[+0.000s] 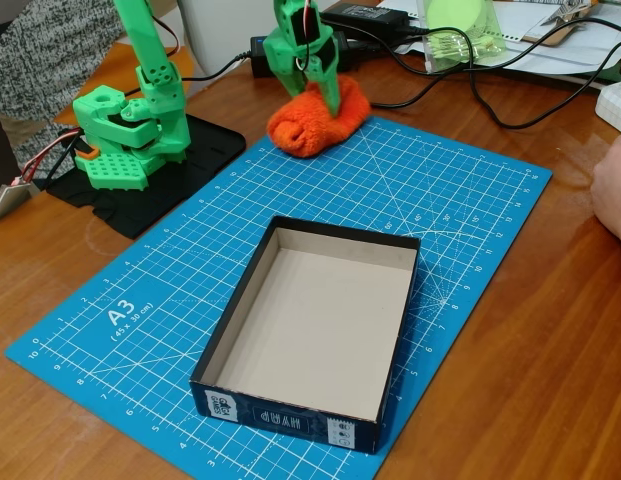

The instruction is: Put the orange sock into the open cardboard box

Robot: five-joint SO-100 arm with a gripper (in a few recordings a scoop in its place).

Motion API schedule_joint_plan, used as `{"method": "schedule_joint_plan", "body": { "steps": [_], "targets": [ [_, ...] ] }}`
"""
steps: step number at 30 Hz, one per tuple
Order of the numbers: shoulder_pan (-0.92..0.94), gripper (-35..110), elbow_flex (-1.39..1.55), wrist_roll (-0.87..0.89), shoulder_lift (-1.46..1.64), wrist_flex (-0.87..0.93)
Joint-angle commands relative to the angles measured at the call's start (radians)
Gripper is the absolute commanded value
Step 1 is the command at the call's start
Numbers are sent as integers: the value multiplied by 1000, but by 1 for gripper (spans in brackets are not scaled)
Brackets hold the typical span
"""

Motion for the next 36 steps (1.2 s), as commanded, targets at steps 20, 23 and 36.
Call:
{"method": "schedule_joint_plan", "body": {
  "steps": [20, 23, 36],
  "targets": [
    [405, 0, -747, -459, 97, 302],
    [497, 0, -874, -657, 130, 307],
    [853, 0, -965, -1066, 193, 130]
  ]
}}
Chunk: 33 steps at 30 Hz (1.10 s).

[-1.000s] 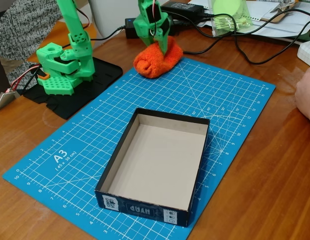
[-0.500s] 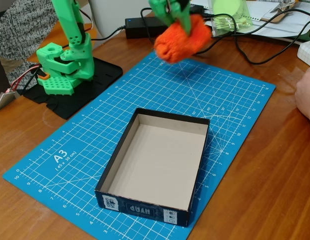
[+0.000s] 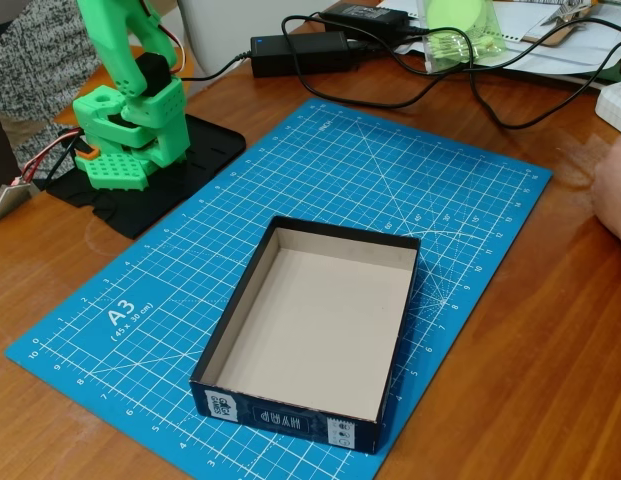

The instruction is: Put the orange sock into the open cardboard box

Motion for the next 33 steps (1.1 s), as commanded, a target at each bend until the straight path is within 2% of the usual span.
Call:
{"method": "schedule_joint_plan", "body": {
  "steps": [1, 9, 12, 19, 23, 26, 33],
  "targets": [
    [67, 0, 71, -64, 21, 0],
    [213, 0, 14, -107, -196, 316],
    [255, 0, 12, -156, -235, 377],
    [348, 0, -66, -255, -387, 383],
    [394, 0, -41, -316, -430, 296],
    [419, 0, -40, -376, -462, 336],
    [433, 0, 37, -419, -538, 261]
  ]
}}
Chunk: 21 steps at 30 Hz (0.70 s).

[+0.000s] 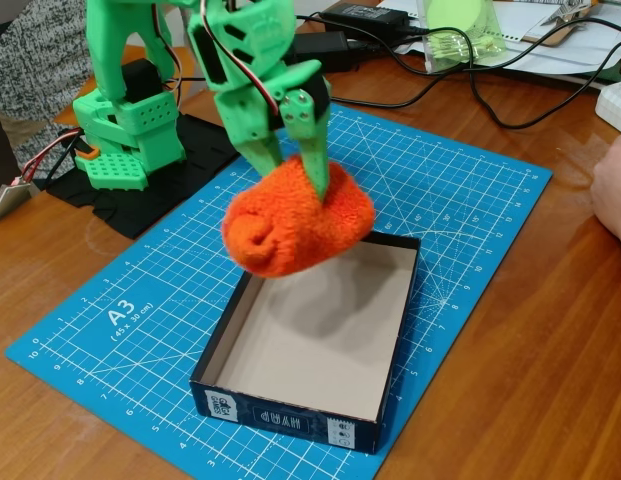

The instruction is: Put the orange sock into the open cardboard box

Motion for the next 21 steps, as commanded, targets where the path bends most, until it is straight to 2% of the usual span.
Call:
{"method": "schedule_joint_plan", "body": {
  "steps": [1, 8, 12, 20, 21],
  "targets": [
    [21, 0, 11, -34, -28, -32],
    [31, 0, -35, -11, -130, -58],
    [32, 0, -293, -35, -256, 138],
    [31, 0, -408, -29, -281, 186],
    [31, 3, -416, -23, -284, 192]
  ]
}}
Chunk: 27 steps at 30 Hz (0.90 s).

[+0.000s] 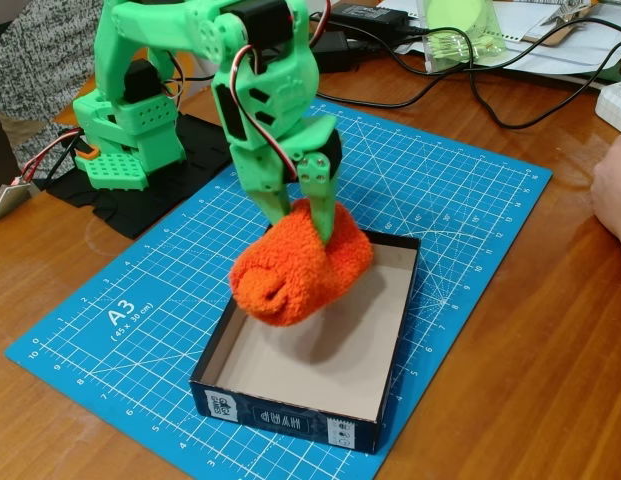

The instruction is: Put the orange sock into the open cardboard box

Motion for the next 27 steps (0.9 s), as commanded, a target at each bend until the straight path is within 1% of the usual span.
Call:
{"method": "schedule_joint_plan", "body": {
  "steps": [1, 2, 3, 4, 8, 12, 17, 19, 23, 25, 27],
  "targets": [
    [-2, 9, -58, -11, 14, 31],
    [-5, 19, -58, -18, 11, 34],
    [-5, 24, -58, -20, 6, 34],
    [-5, 26, -58, -21, 3, 34],
    [-3, 24, -54, -17, -2, 29],
    [-6, 25, -43, -28, -9, 21],
    [-15, 23, -48, -20, 58, 63],
    [-12, 21, -44, 44, 167, 58],
    [-20, 17, 51, 291, 526, -71],
    [-51, 9, 236, 373, 770, -146],
    [-137, 12, 577, 396, 1034, -282]
  ]
}}
